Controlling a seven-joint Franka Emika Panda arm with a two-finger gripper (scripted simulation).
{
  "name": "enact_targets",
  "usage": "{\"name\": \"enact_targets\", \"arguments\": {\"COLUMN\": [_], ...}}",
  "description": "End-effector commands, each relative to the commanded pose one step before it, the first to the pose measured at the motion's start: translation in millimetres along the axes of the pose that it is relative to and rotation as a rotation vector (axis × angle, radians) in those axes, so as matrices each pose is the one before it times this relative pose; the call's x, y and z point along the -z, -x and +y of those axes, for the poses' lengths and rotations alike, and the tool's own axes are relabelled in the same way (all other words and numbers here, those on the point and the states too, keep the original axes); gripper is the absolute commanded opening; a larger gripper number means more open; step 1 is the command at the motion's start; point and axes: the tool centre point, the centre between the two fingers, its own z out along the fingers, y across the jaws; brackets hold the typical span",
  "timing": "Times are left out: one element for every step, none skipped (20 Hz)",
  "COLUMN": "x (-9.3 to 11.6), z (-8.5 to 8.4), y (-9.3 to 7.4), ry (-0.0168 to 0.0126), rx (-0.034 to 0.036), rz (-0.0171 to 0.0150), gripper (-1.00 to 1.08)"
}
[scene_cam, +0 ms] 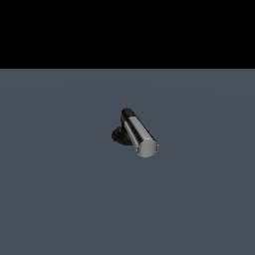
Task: Turn on the faucet by rotating a designated handle.
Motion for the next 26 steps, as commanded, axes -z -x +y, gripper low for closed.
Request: {"name": "enact_targets", "arguments": {"x": [0.0,-0.24,-0.67,-1.13,-1.59,-2.05,-2.5,-2.94,-3.39,-3.83,-4.26,-4.69,-5.11,-5.52,-5.92,-6.31,-6.7,-7.07,-7.42,-7.77,-8.08,-8.07,-7.98,-7.9,-7.81,-7.73], "z": [0.01,0.07,0.0,0.06,0.14,0.17,0.23,0.23,0.28,0.31,0.36,0.38,0.42,0.46,0.49,0.52,0.55,0.58,0.6,0.64,0.67,0.66,0.66,0.65,0.65,0.65], "y": [0.0,-0.08,-0.19,-0.34,-0.49,-0.63,-0.77,-0.9,-1.04,-1.17,-1.31,-1.44,-1.57,-1.69,-1.82,-1.94,-2.06,-2.18,-2.3,-2.41,-2.52,-2.52,-2.5,-2.49,-2.47,-2.46], "ry": [0.0,0.0,0.00003,0.00002,0.00003,0.00004,0.00004,0.00005,0.00006,0.00007,0.00007,0.00008,0.00009,0.00009,0.0001,0.00011,0.00011,0.00012,0.00012,0.00013,0.00013,0.00013,0.00013,0.00013,0.00013,0.00013], "rx": [0.0,0.0,0.00068,0.00096,0.00118,0.00152,0.0018,0.00226,0.00255,0.00289,0.0032,0.00354,0.00385,0.00414,0.00447,0.00477,0.00505,0.00532,0.00562,0.00586,0.00605,0.00609,0.00602,0.00594,0.00586,0.00578], "rz": [0.0,0.0,0.00012,0.00016,0.00019,0.00025,0.0003,0.00037,0.00042,0.00047,0.00052,0.00058,0.00063,0.00068,0.00073,0.00078,0.00083,0.00088,0.00093,0.00097,0.001,0.00101,0.001,0.00099,0.00097,0.00096], "gripper": [-1.0,-1.0,-1.0,-1.0,-1.0,-1.0,-1.0,-1.0,-1.0,-1.0,-1.0,-1.0,-1.0,-1.0,-1.0,-1.0,-1.0,-1.0,-1.0,-1.0,-1.0,-1.0,-1.0,-1.0,-1.0,-1.0]}}
